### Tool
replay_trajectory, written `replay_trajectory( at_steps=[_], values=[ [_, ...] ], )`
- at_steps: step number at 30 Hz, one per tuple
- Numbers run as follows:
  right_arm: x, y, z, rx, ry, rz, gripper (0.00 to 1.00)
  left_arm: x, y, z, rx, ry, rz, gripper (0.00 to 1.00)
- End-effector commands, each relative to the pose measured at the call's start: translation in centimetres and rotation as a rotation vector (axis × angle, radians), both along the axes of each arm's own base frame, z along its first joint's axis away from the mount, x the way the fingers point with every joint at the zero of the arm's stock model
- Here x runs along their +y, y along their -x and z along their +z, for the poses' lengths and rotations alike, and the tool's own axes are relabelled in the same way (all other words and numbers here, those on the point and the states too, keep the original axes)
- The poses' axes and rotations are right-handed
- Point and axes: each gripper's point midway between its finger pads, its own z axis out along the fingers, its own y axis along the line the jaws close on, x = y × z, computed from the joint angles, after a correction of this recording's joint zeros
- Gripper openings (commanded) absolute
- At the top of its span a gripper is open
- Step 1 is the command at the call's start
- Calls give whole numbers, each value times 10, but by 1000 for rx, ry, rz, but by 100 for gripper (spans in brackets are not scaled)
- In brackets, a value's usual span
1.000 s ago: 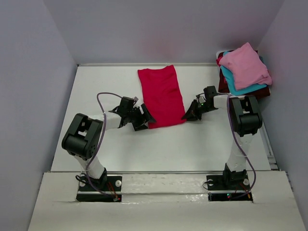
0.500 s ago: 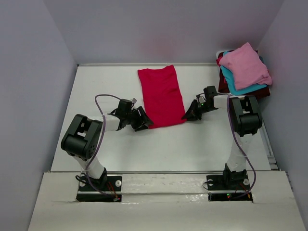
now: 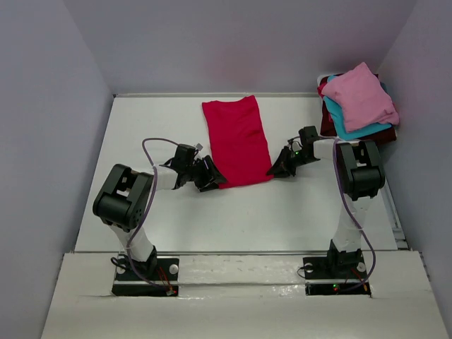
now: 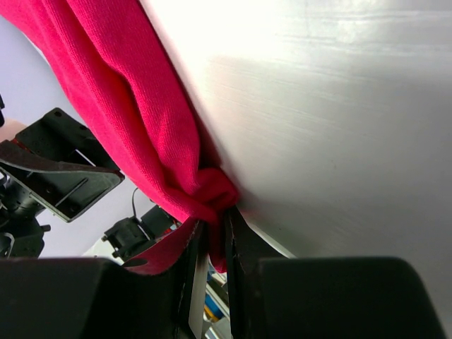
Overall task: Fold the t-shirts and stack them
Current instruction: Fold the tshirt
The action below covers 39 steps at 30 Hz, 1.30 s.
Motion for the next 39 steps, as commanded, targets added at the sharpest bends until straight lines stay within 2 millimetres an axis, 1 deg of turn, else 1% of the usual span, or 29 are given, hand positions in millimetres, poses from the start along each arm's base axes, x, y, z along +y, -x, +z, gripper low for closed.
replay_trajectory(
  at_steps=[1, 2, 3, 4, 6, 9, 10, 12, 14, 15, 17, 18, 19, 22, 25, 28, 30, 31, 32, 33, 34, 35, 36, 39],
  values=[
    [-3, 5, -9, 54, 35, -19, 19, 59, 76, -88, 298, -331, 6, 62],
    [-3, 5, -9, 56, 35, -19, 19, 60, 77, -89, 300, -332, 6, 62],
    [-3, 5, -10, 55, 35, -18, 19, 58, 72, -87, 276, -322, 10, 61],
    [-3, 6, -10, 56, 35, -18, 19, 58, 73, -87, 278, -322, 11, 61],
    [-3, 6, -10, 56, 35, -19, 19, 58, 73, -86, 274, -321, 10, 55],
    [-3, 7, -10, 54, 34, -16, 19, 59, 74, -86, 274, -325, 10, 50],
    [-3, 7, -10, 55, 36, -17, 19, 59, 74, -86, 273, -324, 12, 45],
    [-3, 7, -11, 54, 37, -16, 18, 59, 73, -86, 273, -325, 12, 40],
    [-3, 7, -11, 54, 37, -16, 17, 58, 72, -85, 271, -323, 11, 31],
    [-4, 7, -11, 51, 39, -15, 16, 58, 69, -84, 268, -327, 13, 29],
    [-4, 6, -10, 47, 42, -13, 13, 57, 66, -82, 256, -327, 11, 23],
    [-4, 6, -8, 43, 43, -10, 9, 59, 66, -82, 264, -341, 12, 20],
    [-4, 5, -7, 38, 44, -9, 8, 59, 65, -81, 262, -344, 12, 14],
    [-4, 5, -5, 34, 43, -9, 7, 61, 62, -77, 253, -358, 10, 6],
    [-4, 6, -1, 29, 41, -10, 7, 62, 62, -72, 244, -366, 9, 6],
    [-3, 9, 7, 24, 30, -7, 7, 64, 66, -68, 240, -366, 8, 6],
    [0, 12, 12, 12, 30, 13, 7, 63, 72, -65, 240, -362, -4, 6],
    [-1, 16, 13, 21, 33, 21, 7, 62, 79, -65, 250, -363, -11, 6],
    [-1, 18, 16, 19, 34, 24, 7, 60, 80, -61, 239, -358, -18, 6],
    [1, 24, 17, 29, 36, 36, 7, 60, 82, -60, 242, -356, -17, 6],
    [1, 24, 20, 18, 34, 39, 7, 58, 86, -58, 240, -359, -31, 6],
    [1, 29, 20, 28, 36, 41, 7, 57, 90, -56, 240, -361, -34, 6],
    [3, 33, 25, 17, 35, 51, 7, 55, 96, -53, 237, -360, -47, 6],
    [5, 48, 26, 32, 30, 63, 7, 49, 109, -47, 236, -354, -69, 6]
  ],
)
